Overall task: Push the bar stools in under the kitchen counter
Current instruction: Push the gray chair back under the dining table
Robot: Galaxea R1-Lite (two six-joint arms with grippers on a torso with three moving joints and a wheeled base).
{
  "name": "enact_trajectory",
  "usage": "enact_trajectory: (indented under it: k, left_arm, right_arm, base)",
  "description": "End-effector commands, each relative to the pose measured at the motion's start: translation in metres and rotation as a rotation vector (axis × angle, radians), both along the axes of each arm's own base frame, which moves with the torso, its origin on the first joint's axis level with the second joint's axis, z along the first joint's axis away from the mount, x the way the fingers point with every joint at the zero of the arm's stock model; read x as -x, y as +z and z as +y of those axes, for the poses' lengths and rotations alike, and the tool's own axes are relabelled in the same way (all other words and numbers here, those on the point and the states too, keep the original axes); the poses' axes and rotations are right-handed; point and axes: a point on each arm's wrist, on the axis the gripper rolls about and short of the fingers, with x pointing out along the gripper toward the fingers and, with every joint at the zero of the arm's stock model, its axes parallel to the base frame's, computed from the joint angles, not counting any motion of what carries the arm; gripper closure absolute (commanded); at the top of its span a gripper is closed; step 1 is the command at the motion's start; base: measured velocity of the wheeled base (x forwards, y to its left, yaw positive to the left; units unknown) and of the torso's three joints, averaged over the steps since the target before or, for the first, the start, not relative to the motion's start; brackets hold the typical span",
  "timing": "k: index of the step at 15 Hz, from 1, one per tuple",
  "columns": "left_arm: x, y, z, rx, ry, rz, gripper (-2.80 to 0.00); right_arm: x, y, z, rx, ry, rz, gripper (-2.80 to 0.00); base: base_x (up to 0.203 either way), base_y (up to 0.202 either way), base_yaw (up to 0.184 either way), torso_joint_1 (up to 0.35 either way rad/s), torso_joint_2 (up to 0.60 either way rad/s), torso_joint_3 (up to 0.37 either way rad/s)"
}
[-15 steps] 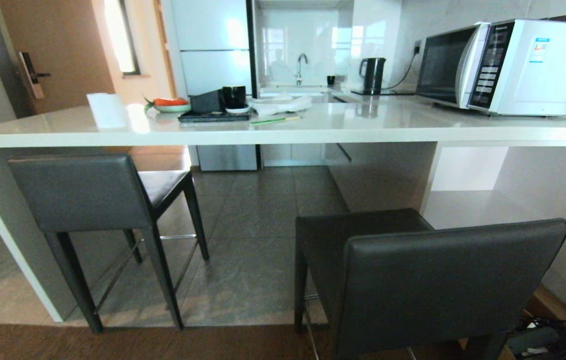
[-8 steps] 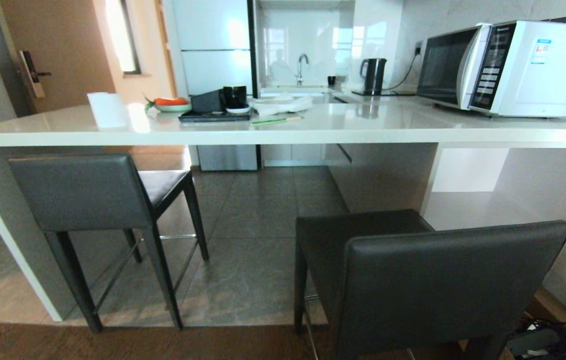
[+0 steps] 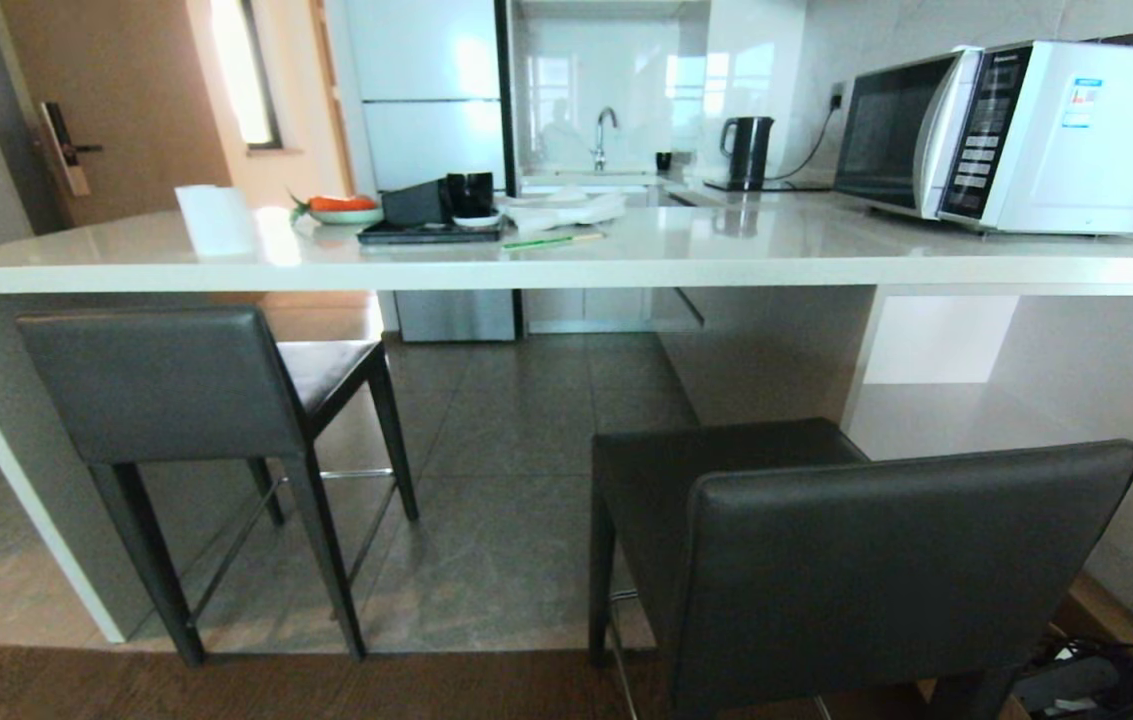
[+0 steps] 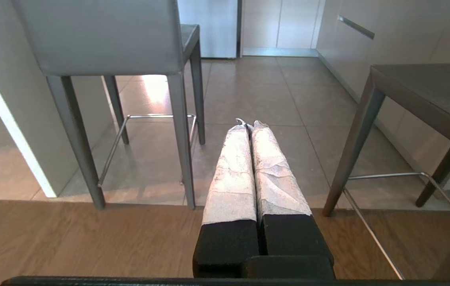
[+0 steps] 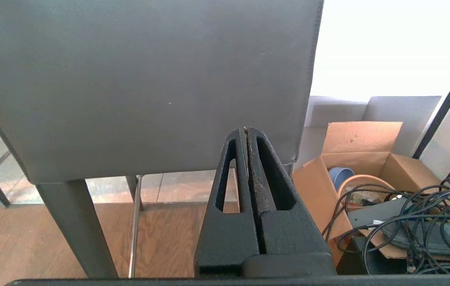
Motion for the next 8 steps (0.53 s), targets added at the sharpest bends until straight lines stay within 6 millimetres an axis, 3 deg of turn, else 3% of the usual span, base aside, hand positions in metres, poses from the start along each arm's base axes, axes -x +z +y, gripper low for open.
enact_trajectory:
  k: [1, 8]
  left_arm:
    - [-0.0007, -0.0025, 0.0000, 0.000, 0.000, 0.009, 0.00]
    - [-0.0007, -0.0025, 0.0000, 0.000, 0.000, 0.009, 0.00]
  right_arm:
    - [-0.0008, -0.0023, 0.0000, -0.009, -0.004, 0.008, 0.00]
    - [-0.0007, -0.0019, -0.0001, -0.009, -0.003, 0.007, 0.00]
  base:
    - [0.000, 0.000, 0.000, 0.000, 0.00, 0.000]
    - [0.000, 0.000, 0.000, 0.000, 0.00, 0.000]
